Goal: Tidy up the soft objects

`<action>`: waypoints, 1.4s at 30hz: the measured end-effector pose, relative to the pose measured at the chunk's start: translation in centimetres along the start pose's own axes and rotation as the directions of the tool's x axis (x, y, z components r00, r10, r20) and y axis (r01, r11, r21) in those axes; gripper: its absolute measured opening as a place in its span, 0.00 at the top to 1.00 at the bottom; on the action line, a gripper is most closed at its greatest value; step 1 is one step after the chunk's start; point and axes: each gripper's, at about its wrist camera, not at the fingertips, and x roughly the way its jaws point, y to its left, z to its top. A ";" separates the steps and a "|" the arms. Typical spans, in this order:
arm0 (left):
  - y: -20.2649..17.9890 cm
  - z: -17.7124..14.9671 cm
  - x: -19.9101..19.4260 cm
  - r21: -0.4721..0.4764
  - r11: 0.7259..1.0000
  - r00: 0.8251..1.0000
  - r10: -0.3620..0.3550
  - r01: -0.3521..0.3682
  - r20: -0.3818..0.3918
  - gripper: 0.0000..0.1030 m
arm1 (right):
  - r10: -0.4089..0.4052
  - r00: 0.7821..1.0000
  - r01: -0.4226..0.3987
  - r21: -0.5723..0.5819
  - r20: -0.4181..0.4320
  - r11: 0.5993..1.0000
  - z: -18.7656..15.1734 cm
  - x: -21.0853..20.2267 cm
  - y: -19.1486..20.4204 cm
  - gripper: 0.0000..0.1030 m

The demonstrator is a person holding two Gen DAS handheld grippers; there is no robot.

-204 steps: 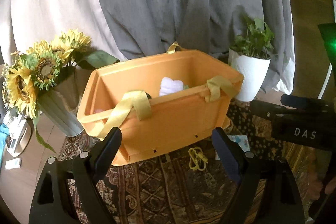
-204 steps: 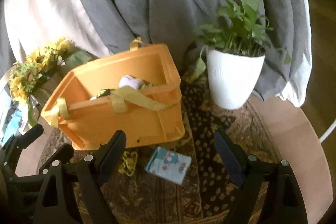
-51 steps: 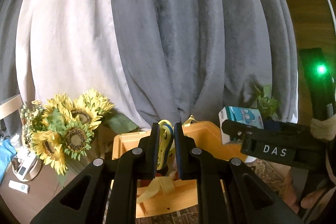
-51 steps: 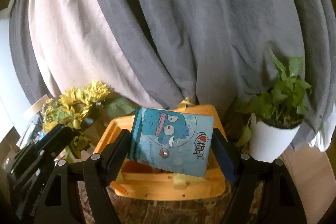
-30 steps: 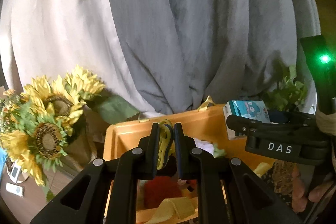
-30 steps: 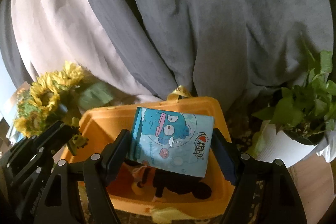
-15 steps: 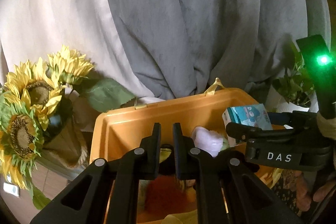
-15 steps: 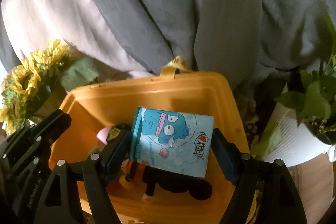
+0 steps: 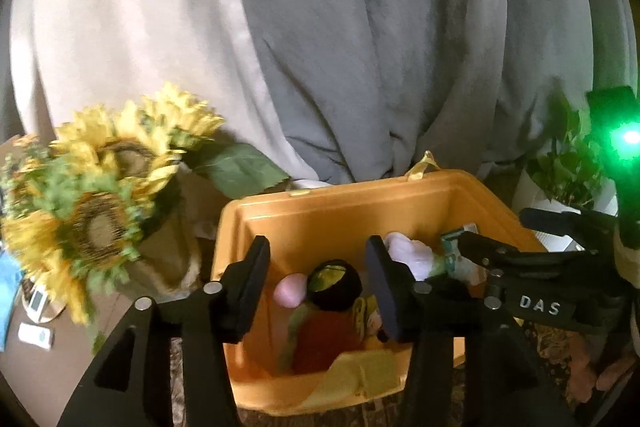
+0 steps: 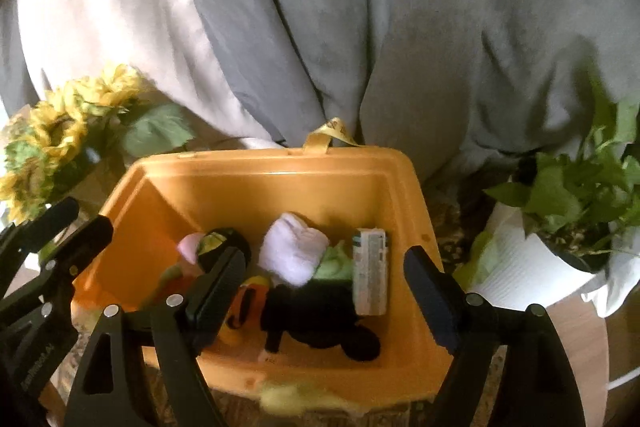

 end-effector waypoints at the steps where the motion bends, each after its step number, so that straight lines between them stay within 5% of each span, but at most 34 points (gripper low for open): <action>1: 0.1 -0.1 -0.4 -0.006 1.000 1.000 0.006 -0.006 0.001 0.49 | -0.001 1.000 0.001 -0.003 0.013 1.000 -0.2 -0.8 0.1 0.20; 20: 2.5 -3.1 -14.0 -0.064 0.991 0.987 0.126 -0.120 0.096 0.02 | -0.075 0.979 0.069 0.042 0.187 0.997 -5.7 -13.4 2.4 0.12; 42: 5.1 -7.9 -23.4 0.015 0.998 0.985 0.052 -0.055 0.163 0.00 | -0.221 0.941 0.181 0.170 0.258 0.969 -14.1 -22.9 8.3 0.11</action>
